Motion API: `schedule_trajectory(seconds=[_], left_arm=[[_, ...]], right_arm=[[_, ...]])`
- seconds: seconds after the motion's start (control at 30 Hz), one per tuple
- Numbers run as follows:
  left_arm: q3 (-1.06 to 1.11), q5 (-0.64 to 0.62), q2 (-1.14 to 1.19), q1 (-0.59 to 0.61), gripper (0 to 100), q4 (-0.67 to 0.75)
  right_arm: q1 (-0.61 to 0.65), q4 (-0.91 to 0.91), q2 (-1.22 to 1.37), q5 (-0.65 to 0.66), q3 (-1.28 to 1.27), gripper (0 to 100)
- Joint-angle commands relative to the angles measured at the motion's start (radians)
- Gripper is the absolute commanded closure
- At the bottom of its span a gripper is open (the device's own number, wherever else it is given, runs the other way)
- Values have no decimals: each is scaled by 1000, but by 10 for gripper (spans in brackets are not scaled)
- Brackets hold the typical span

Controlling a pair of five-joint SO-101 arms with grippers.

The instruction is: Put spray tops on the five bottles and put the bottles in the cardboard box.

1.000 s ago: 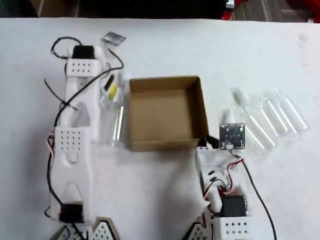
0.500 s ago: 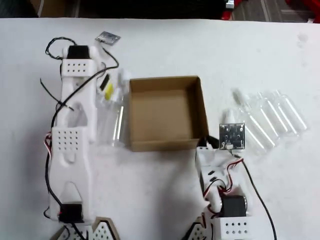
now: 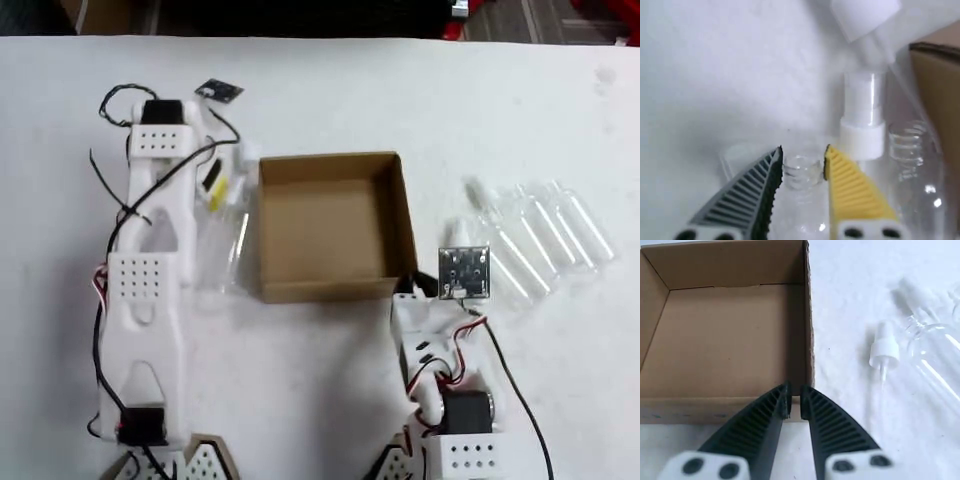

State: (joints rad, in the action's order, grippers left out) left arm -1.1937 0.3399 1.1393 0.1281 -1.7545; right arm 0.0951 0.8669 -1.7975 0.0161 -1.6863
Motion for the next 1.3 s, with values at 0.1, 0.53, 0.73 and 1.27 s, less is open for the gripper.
schedule_trajectory(seconds=[0.1, 0.53, 0.73, 1.27], left_arm=[[-212, -140, -22, -12, 960, -31], [-201, -264, -331, -174, 980, -37], [31, -379, -713, -266, 980, -34], [609, -488, -1498, -536, 980, 66]], right_arm=[[-5, -15, -2, 11, -5, 977], [-7, -15, -1, 11, -5, 977], [-10, -15, -1, 11, -5, 977], [-12, -15, 1, 11, -5, 977]])
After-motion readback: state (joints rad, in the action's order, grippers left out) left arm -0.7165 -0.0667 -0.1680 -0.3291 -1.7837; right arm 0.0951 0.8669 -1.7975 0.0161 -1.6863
